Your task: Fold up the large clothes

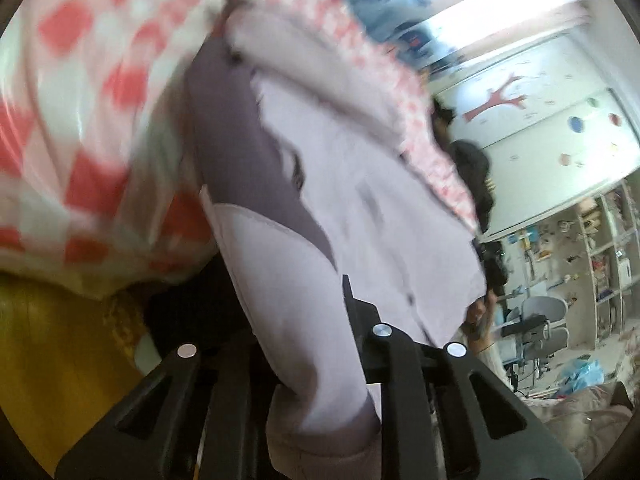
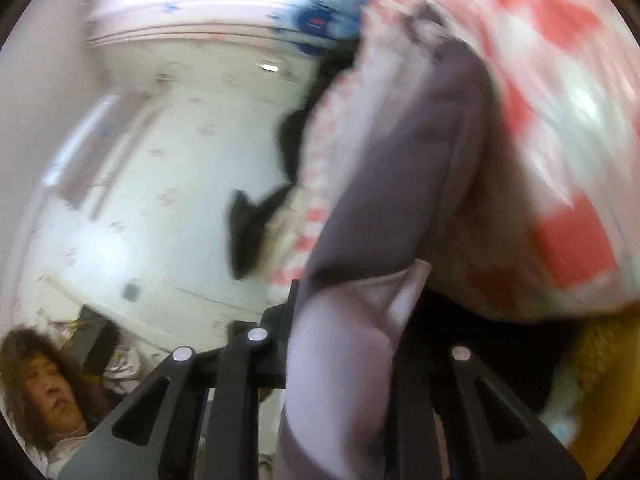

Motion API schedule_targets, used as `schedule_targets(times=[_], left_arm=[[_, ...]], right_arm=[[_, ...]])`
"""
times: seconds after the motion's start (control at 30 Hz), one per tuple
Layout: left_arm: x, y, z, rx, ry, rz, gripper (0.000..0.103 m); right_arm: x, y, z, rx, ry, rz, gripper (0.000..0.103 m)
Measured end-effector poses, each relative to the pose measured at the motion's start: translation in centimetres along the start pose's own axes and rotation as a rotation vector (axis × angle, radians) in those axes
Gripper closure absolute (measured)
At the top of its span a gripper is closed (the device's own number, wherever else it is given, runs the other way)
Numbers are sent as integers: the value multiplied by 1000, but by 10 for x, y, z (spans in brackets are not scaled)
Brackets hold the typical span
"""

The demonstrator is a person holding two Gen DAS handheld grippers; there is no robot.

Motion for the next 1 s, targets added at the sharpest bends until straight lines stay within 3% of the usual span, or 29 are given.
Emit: schedule_targets(times=[0.17,0.27,0.4,0.53,0.73,0.9,1.0], left_arm=[[51,-12,-34,-89,-117,-80,89],[67,-23,-32,-111,-160,-75,89],[54,-37,-5,-60,-179,-11,89],[53,-33,7,1,-241,-41,89],[65,24,-23,24,-323,-192,88],[60,108,-36,97,-364,-301,88],[45,154,-38,132,-358,-326,88]], right_arm=[[2,6,41,66,105,-36,83],[17,-2,52,69,173,-90,83],[20,-23,47,50,181,-67,83],[16,-23,40,28,208,-50,82],[6,29,51,67,281,-112,78],[-19,99,54,75,292,-168,77],[-42,149,40,45,263,-201,77]])
Point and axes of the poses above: each gripper's, at about its wrist camera, not at the fingertips, and x roughly against the way its jaws point, z to its left, y to its top, the point moved 2 cm from there along -x, roughly the way its jaws point, and after that the axes turned 11 degrees about x, right-handed, at the moved point
